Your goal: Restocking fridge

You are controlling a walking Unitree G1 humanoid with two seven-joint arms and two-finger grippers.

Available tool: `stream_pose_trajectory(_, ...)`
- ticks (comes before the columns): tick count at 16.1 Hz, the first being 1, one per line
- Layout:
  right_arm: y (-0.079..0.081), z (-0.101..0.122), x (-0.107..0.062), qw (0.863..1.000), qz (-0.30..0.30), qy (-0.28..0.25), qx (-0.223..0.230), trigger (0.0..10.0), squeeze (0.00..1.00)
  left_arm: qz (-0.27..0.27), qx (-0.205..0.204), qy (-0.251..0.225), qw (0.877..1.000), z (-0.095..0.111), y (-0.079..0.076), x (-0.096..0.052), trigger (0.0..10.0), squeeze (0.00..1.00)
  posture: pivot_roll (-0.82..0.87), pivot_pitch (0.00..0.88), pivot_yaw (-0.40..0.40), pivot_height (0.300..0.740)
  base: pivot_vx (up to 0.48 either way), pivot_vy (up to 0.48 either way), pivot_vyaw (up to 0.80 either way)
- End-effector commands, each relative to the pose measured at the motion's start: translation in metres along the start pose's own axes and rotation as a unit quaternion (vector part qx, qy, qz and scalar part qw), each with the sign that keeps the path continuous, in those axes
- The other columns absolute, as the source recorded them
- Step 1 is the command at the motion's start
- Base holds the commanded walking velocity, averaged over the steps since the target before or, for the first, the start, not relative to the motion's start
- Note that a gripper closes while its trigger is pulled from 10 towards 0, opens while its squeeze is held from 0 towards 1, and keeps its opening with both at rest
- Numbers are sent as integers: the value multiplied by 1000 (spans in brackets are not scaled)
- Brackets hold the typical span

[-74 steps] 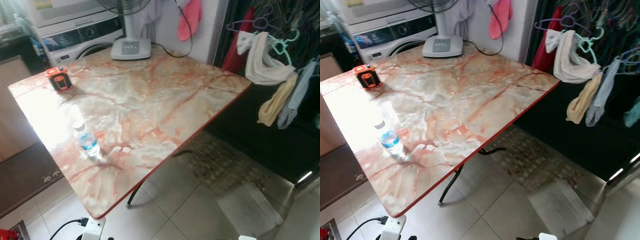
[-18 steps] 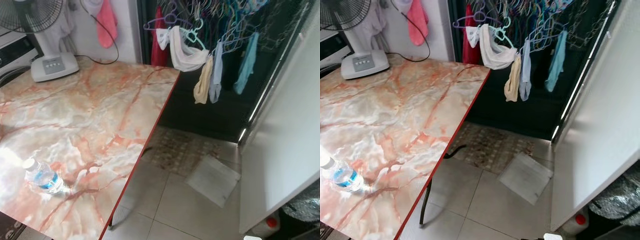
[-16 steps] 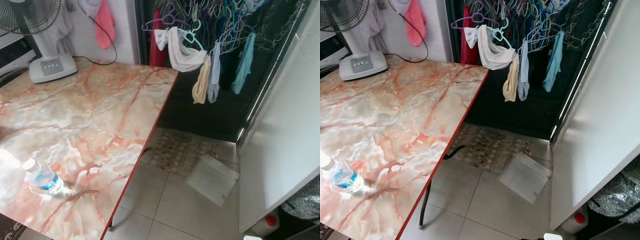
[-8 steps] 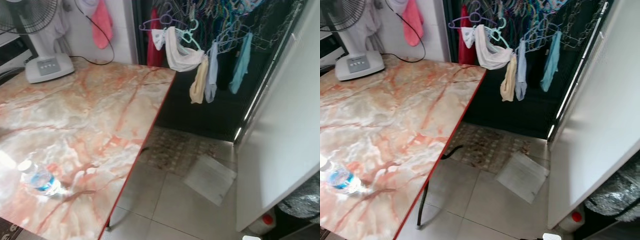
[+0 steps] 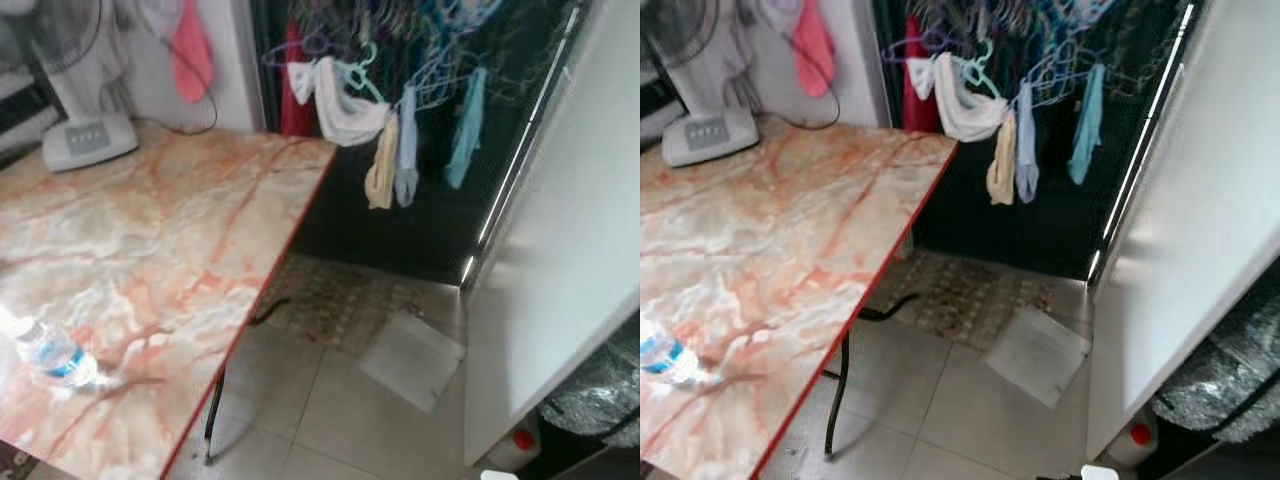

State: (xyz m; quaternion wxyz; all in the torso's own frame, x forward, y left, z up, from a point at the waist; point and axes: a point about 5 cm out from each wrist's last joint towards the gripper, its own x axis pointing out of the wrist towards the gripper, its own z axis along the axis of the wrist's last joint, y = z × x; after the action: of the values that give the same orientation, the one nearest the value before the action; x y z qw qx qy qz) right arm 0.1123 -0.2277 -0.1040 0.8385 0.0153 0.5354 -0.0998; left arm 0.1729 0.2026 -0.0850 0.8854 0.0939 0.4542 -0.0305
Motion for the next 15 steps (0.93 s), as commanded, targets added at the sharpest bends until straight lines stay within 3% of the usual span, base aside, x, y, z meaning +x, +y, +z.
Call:
stream_pose_trajectory(1, 6, 1, 1, 1000, 9, -1, 5, 10000, 0, 6, 7, 0, 1000, 0, 6, -1, 10000, 0, -88, 0, 30, 740, 0, -274, 0)
stream_pose_trajectory(4, 6, 1, 1, 1000, 9, 0, 4, 10000, 0, 6, 7, 1, 1000, 0, 6, -1, 10000, 0, -88, 0, 30, 740, 0, -279, 0)
stream_pose_trajectory(9, 6, 0, 1, 1000, 9, 1, 5, 10000, 0, 7, 2, 1, 1000, -1, 6, -1, 10000, 0, -88, 0, 30, 740, 0, 0, 0)
stream_pose_trajectory(15, 6, 0, 1, 1000, 11, 5, 0, 10000, 0, 6, -1, 2, 1000, 0, 6, -1, 10000, 0, -91, 0, 31, 740, 0, 0, -667)
